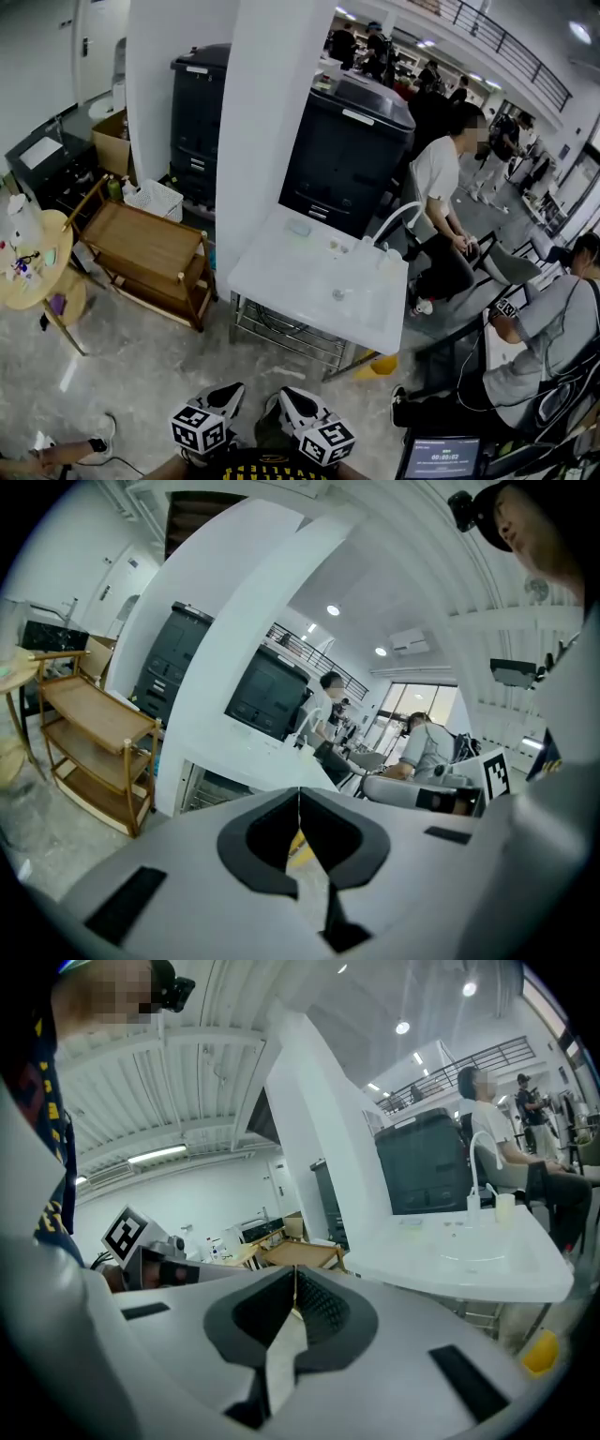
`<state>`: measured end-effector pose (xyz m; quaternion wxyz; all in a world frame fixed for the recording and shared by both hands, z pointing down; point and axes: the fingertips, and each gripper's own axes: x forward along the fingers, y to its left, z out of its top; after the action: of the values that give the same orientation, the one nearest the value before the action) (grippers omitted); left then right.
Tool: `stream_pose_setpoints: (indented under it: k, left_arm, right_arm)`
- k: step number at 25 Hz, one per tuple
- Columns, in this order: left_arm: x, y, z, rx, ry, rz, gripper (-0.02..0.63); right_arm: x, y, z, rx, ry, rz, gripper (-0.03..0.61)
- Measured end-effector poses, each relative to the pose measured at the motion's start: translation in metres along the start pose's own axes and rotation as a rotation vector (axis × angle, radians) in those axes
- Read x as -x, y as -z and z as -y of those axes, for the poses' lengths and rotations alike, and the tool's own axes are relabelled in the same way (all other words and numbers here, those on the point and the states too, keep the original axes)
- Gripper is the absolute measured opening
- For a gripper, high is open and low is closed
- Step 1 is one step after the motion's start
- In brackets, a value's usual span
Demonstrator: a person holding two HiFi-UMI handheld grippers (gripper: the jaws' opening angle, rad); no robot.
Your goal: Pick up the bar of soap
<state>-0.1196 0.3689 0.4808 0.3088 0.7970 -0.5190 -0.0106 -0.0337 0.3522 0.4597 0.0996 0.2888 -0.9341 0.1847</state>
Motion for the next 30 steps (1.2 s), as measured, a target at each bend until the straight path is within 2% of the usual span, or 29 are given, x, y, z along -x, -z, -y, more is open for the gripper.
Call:
stream_pose_setpoints:
  k: [3,8,12,18,30]
  left_arm:
    - [-0.016,-0.02,-0.021,0.006,-0.061,0.028,0.012]
    - [-0.065,-0.052,-0.036,0.001,-0.096,0.051,0.012]
    - [-0.112,-0.085,-0.038,-0.017,-0.111,0.071,0.012]
    - [-0.176,-0.116,-0.032,-0.051,-0.113,0.067,0.012]
    - [-0.243,-0.138,-0.044,-0.033,-0.098,-0.003,0.012]
  right_arm:
    - [-0.026,-0.014,0.017,0.01,-0.052,-0.006,0.018]
    - [-0.063,-0.036,0.061,0.019,-0.1,-0.022,0.018]
    - [-0.079,-0.063,0.113,0.003,-0.094,-0.019,0.018]
    - [-0.1,-0.093,0.177,-0.021,-0.103,-0.011,0.018]
    - [-0.126,-0.115,0.247,-0.096,-0.069,-0.022,0.018]
